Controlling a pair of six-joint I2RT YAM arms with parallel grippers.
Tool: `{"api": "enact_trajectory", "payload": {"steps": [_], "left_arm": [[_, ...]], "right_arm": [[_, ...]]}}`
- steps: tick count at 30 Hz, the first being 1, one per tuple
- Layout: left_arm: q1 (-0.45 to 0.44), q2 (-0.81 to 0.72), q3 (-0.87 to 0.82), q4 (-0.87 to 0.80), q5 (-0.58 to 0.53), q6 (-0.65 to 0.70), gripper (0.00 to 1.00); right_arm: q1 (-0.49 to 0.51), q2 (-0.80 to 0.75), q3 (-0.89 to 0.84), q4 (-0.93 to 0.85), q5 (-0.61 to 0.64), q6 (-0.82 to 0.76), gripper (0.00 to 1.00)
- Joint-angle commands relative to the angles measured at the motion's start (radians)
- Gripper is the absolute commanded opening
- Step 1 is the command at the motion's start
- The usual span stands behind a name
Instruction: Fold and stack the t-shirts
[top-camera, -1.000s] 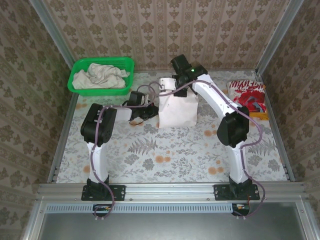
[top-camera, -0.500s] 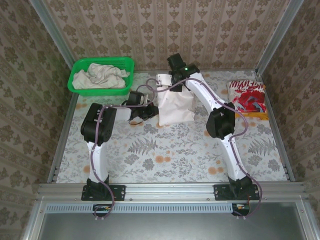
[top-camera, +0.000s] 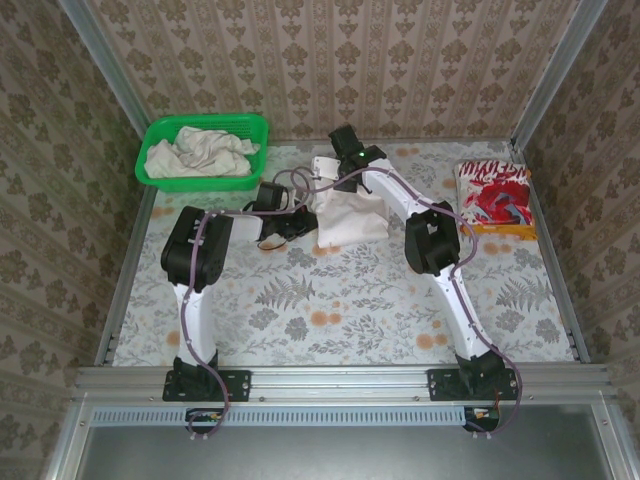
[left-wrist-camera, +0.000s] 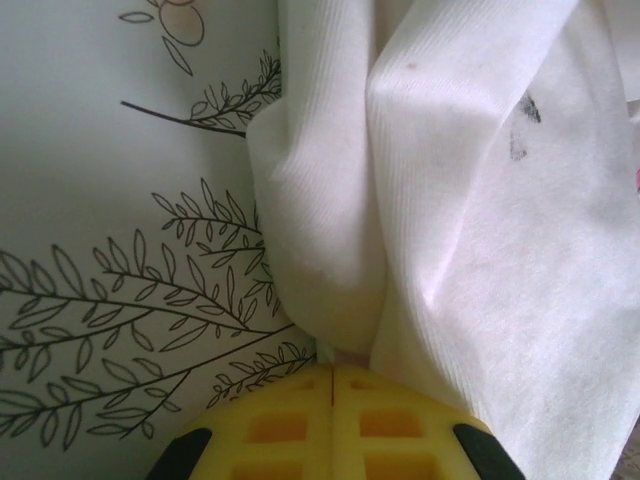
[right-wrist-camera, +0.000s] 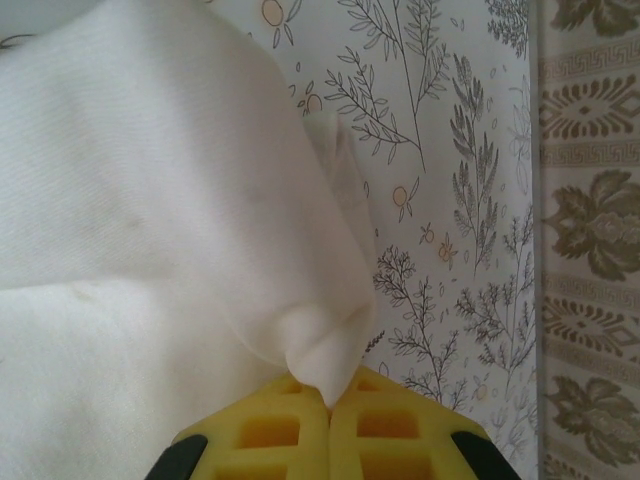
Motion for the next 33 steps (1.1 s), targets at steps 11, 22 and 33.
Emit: {"api": "enact_trajectory", "payload": {"steps": [11,22,33], "left_arm": [[0.016,0.027,-0.083,-0.214,-0.098,0.007,0.00],[0.016,0.024,-0.091,-0.214,-0.098,0.012,0.00],[0.016,-0.018,-0.087,-0.220,-0.097,0.004,0.00]], "right_arm": [[-0.009,-0.143,-0.095,0.042,0.097,0.087,0.00],[-0.018,-0.172,-0.178,0.084,0.140,0.113,0.00],[-0.032,-0.102,-0.093,0.089,0.135,0.159,0.55]]}}
